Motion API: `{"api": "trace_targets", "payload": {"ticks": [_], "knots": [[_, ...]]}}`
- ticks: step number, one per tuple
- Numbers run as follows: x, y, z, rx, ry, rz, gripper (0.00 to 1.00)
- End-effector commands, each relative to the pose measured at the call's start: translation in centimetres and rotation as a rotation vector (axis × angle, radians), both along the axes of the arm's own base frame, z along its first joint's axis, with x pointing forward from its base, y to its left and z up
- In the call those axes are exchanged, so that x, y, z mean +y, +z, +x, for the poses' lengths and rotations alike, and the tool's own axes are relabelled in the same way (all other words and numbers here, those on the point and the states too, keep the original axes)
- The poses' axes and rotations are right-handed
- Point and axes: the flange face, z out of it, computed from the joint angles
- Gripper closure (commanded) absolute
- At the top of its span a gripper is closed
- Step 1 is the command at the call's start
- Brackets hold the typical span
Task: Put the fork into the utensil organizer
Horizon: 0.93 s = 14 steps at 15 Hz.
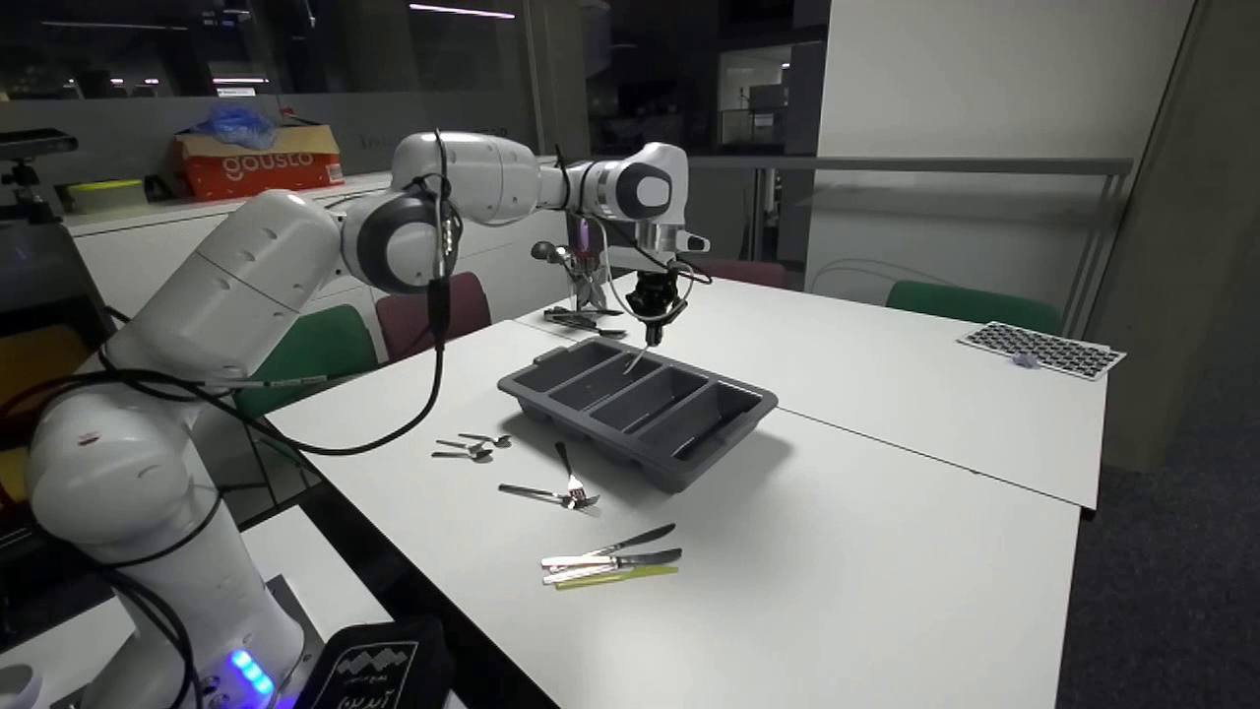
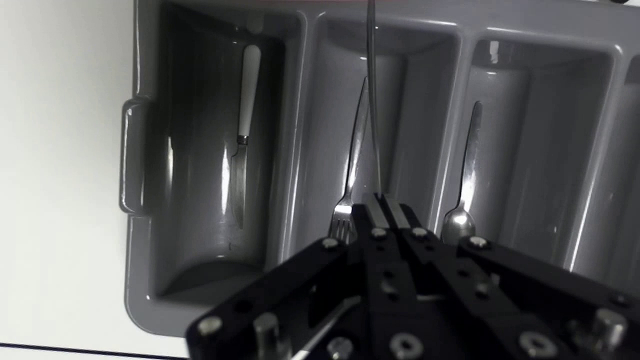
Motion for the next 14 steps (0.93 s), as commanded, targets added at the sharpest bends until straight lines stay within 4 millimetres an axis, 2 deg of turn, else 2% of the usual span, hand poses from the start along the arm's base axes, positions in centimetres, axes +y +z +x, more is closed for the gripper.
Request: {"api": "trace_targets", "payload": {"ticks": [1, 9, 14], "knots": [[0.2, -0.8, 0.9, 0.020, 0.013, 0.050, 1.00], [0.7, -5.5, 1.5, 0.053, 0.021, 0.105, 1.00], [0.1, -6.8, 1.4, 0.069, 0.014, 0.107, 1.00]]}}
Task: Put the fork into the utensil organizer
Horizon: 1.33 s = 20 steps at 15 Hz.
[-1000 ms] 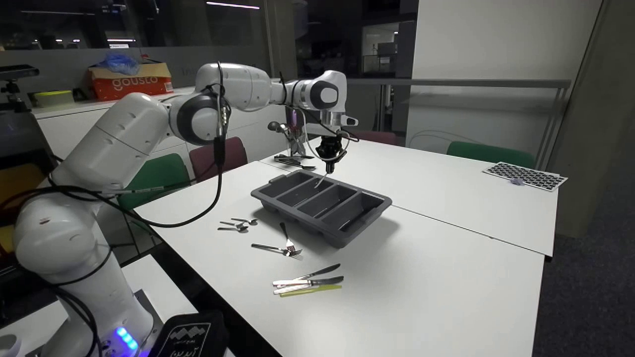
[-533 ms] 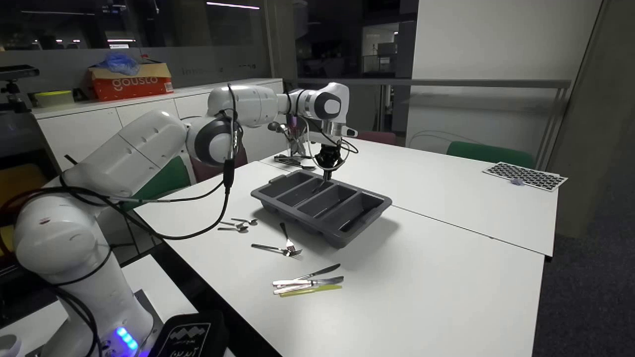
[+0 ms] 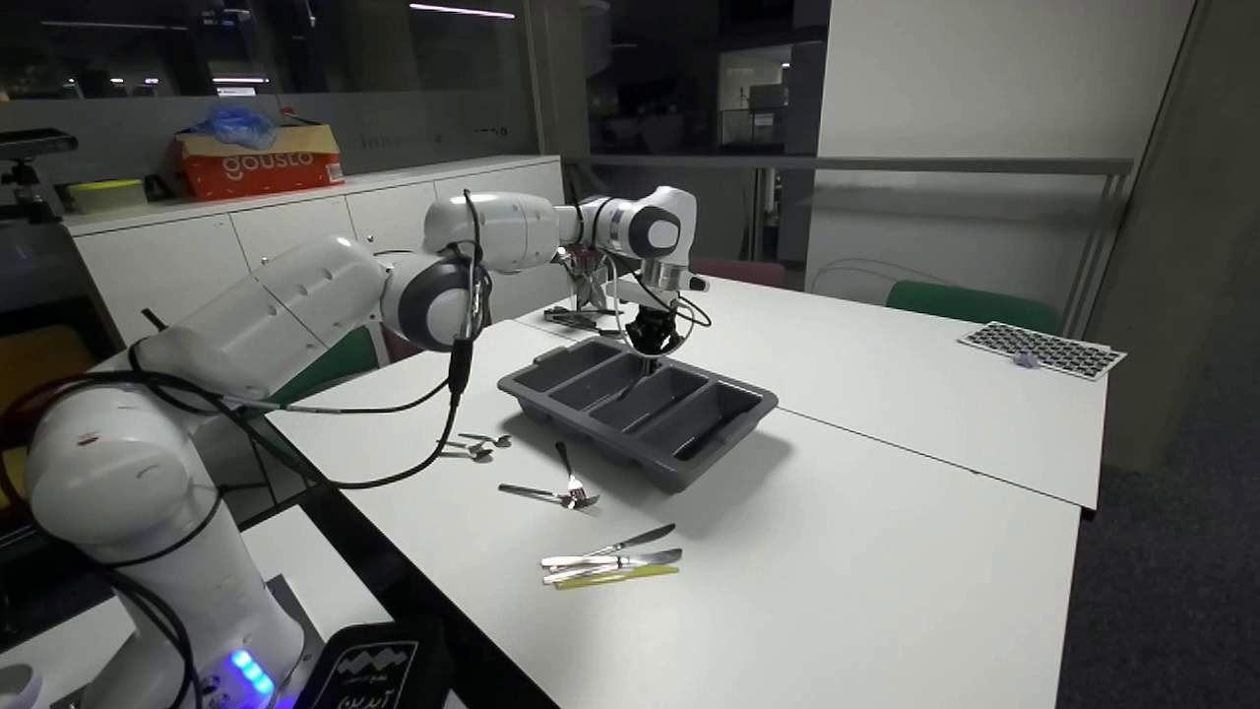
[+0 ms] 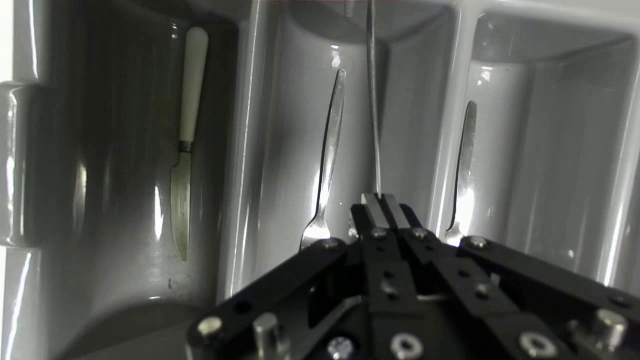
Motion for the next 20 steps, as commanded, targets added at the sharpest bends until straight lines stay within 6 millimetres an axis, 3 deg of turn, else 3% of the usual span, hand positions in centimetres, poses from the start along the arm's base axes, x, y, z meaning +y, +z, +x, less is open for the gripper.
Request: {"api": "trace_targets", "payload": {"ticks": [1, 2, 3, 8, 13, 17, 20], "knots": [[-1.0, 0.5, -0.2, 0.007, 0.009, 0.037, 1.00], [-1.1, 0.4, -0.2, 0.009, 0.009, 0.037, 0.82], [-1.3, 0.3, -0.3, 0.013, 0.007, 0.033, 0.72], [-1.8, 0.5, -0.6, 0.029, -0.004, 0.025, 0.37], [-2.2, 4.2, -1.2, 0.037, -0.056, -0.046, 0.01], [-1.5, 7.1, -3.4, 0.146, -0.122, -0.118, 0.00], [0.1, 7.8, -3.7, 0.163, -0.077, -0.113, 0.00]]}}
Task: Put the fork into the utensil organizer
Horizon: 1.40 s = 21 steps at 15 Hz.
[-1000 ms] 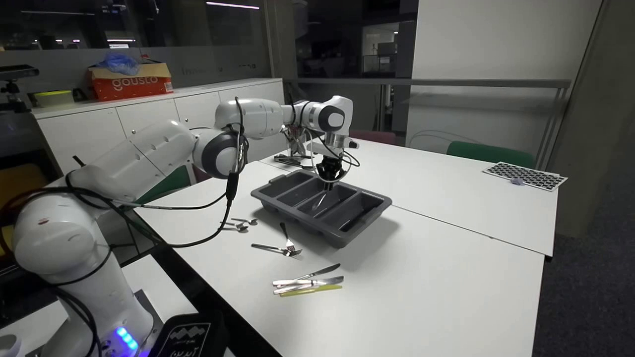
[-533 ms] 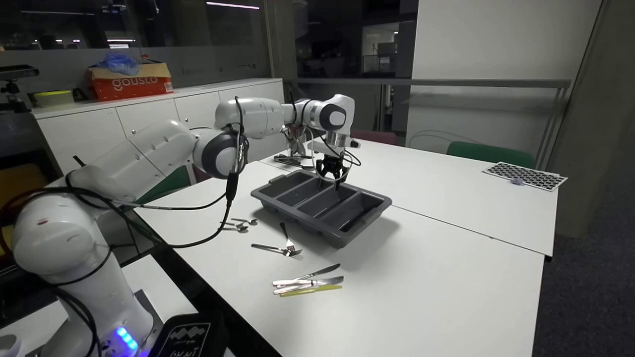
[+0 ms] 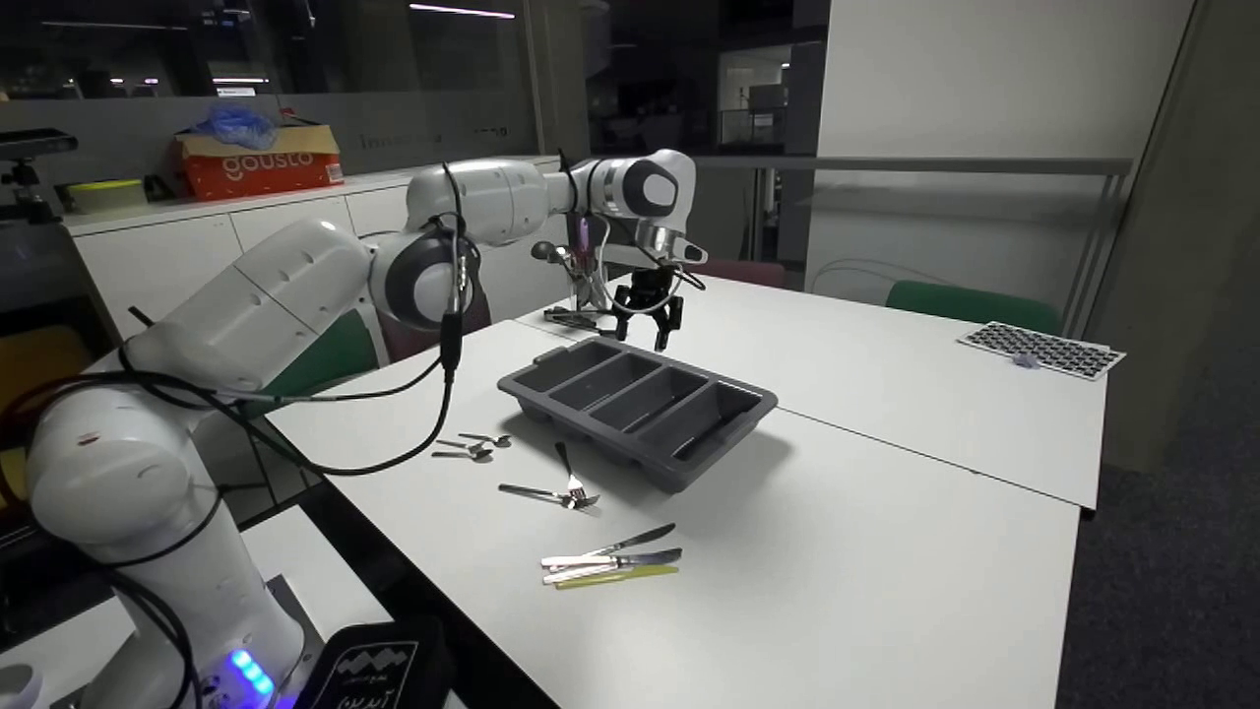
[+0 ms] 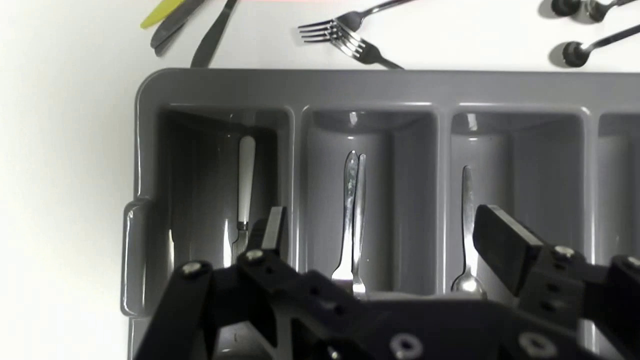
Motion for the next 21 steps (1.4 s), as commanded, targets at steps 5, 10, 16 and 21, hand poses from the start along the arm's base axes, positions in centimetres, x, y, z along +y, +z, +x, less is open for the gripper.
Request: {"api": "trace_targets", "payload": {"ticks": [5, 10, 16, 21], "knots": [[3.9, 0.5, 0.9, -0.098, 0.003, -0.074, 0.00], [6.1, -0.8, 2.0, -0.260, -0.028, -0.135, 0.00], [6.8, -2.4, 2.8, -0.259, -0.017, -0.118, 0.00], [6.1, -4.1, 2.3, -0.244, -0.048, -0.169, 0.00]]}}
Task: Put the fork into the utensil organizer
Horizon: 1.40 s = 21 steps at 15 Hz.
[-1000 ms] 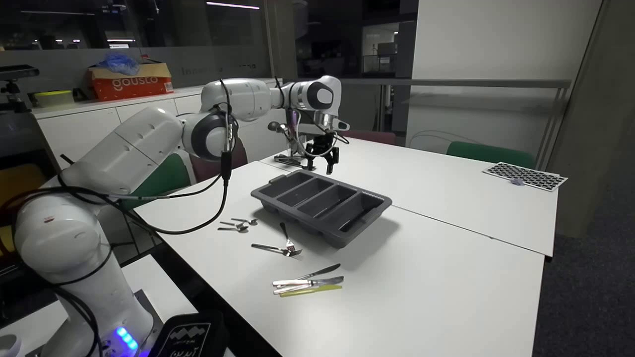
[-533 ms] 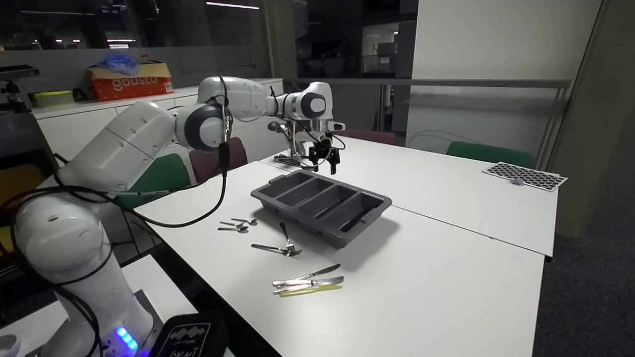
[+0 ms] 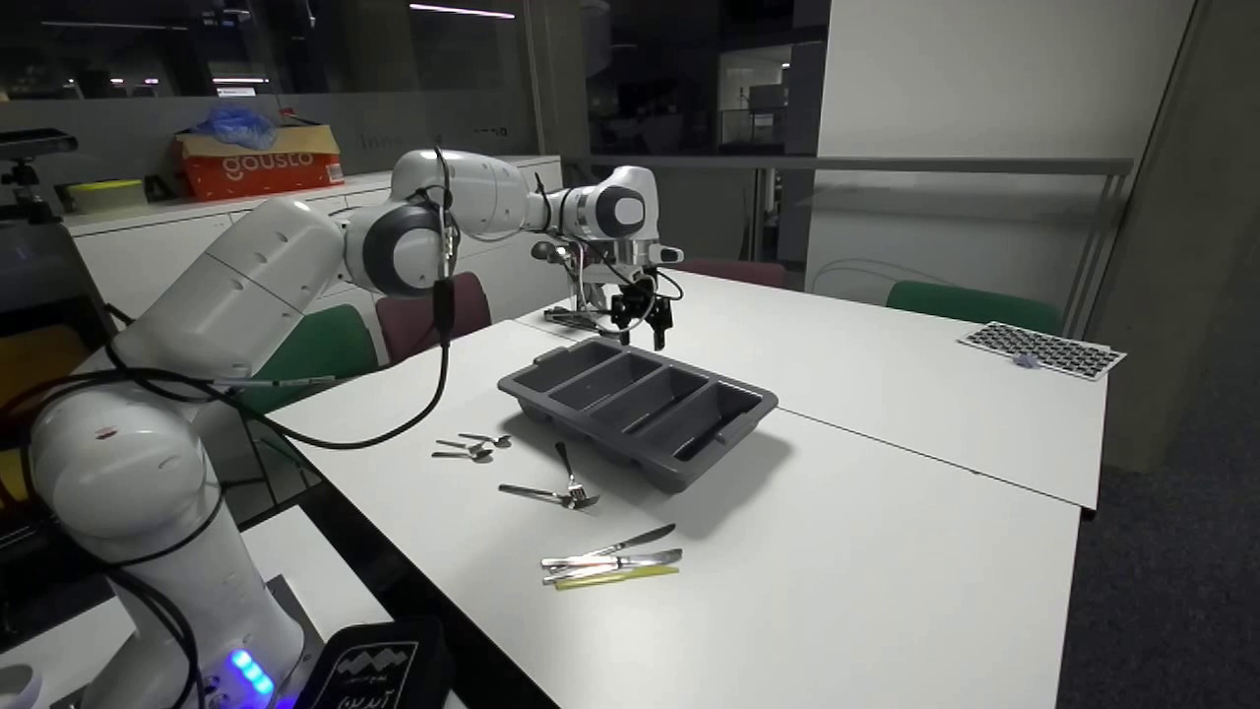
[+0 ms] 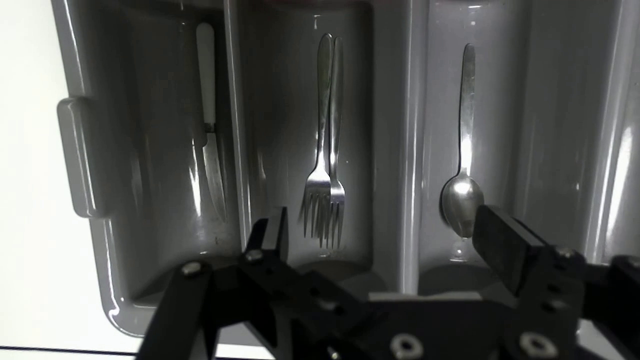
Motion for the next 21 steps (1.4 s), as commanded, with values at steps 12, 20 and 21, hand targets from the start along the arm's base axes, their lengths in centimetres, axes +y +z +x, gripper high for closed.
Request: {"api": "trace_targets", "payload": {"ticks": [12, 20, 21], "knots": [[1.9, -5.8, -4.6, -0.228, -0.261, -0.106, 0.00], [6.4, 0.7, -11.7, -0.282, -0.317, -0.240, 0.00], [6.6, 1.5, -12.8, -0.289, -0.307, -0.240, 0.00]]}}
